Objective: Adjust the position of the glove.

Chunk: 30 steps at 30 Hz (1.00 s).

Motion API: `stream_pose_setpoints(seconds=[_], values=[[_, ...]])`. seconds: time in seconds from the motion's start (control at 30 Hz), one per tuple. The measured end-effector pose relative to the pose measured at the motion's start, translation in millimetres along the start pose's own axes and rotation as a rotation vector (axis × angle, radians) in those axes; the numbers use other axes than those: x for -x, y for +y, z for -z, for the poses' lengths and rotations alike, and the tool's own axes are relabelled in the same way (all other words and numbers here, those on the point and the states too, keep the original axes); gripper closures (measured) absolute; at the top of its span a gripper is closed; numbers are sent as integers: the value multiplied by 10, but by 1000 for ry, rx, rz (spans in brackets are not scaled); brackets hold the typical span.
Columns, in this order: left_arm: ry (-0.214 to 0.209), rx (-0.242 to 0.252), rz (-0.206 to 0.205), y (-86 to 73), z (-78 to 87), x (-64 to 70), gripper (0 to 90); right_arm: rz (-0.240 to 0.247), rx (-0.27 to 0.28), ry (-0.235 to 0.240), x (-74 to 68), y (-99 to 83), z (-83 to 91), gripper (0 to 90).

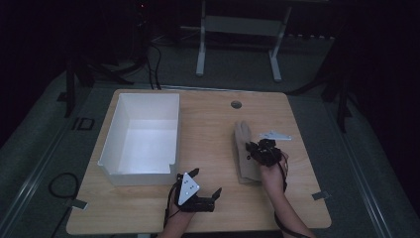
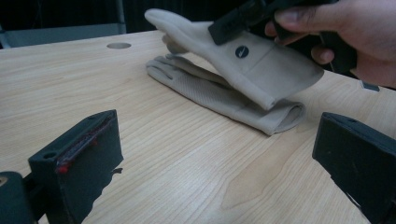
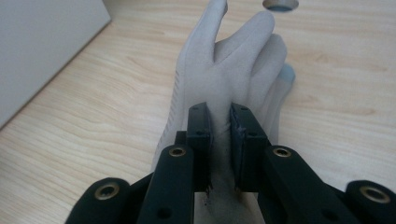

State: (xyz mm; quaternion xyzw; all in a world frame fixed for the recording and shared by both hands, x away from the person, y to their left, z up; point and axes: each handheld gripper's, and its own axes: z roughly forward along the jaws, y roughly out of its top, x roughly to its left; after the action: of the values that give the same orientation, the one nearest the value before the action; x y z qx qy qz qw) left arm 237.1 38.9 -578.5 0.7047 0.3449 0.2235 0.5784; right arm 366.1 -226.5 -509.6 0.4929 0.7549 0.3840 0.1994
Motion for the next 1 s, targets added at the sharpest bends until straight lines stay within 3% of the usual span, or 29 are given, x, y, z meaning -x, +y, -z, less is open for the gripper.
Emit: stream_pose_setpoints(seconds=[0.53, 0.7, 0.8, 0.87, 0.9, 1.0], values=[[-3, -1, 0, 0, 0, -1, 16, 9, -63, -6, 44, -178, -253, 753], [-3, -1, -1, 0, -1, 0, 16, 42, -75, -33, 8, -239, -301, 672], [-4, -1, 0, 0, -2, 1, 16, 63, -72, -41, -4, -285, -330, 572], [-4, -1, 0, 0, -2, 1, 16, 69, -76, -41, -10, -288, -337, 572], [-5, -3, -3, 2, -3, 2, 16, 83, -72, -45, -24, -292, -339, 497], [-6, -3, -1, 2, -4, -1, 16, 90, -67, -30, -27, -288, -330, 445]])
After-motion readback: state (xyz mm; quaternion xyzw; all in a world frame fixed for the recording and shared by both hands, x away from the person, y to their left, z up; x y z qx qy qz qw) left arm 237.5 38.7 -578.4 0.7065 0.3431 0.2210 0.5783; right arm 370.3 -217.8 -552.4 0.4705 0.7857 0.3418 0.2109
